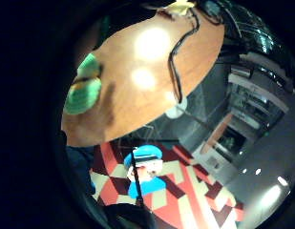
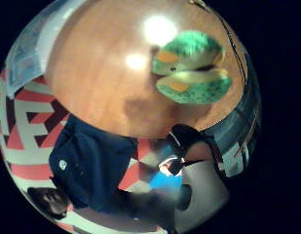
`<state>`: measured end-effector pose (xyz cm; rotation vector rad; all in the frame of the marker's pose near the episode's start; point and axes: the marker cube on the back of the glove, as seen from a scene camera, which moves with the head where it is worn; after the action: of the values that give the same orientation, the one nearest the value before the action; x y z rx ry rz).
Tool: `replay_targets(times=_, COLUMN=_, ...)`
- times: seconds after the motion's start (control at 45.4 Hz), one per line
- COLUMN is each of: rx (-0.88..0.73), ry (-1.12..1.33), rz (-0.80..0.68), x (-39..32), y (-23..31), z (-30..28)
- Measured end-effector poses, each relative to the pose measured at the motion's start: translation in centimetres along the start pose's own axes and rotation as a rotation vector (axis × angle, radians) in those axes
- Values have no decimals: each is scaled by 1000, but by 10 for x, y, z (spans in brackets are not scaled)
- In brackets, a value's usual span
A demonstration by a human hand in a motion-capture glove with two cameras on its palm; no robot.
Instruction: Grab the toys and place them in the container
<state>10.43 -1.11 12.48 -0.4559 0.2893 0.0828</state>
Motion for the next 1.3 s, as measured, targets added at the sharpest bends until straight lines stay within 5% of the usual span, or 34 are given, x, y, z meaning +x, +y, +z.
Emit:
replay_targets(times=0.573, rx=351, ry=-347, rz=-184, x=-35, y=-37, z=13)
replay_targets(times=0.881, rx=1020, ry=-825, rz=-419, x=-86, y=20, z=-187)
replay_targets(times=1.035, rx=1261, ry=-1026, rz=-437, x=-113, y=2, z=-265)
replay_targets(times=1.167, rx=1243, ry=-1076, rz=-430, x=-157, y=-36, z=-300)
replay_targets(times=1.3, rx=922, ry=-873, rz=-449, x=-189, y=-79, z=-302)
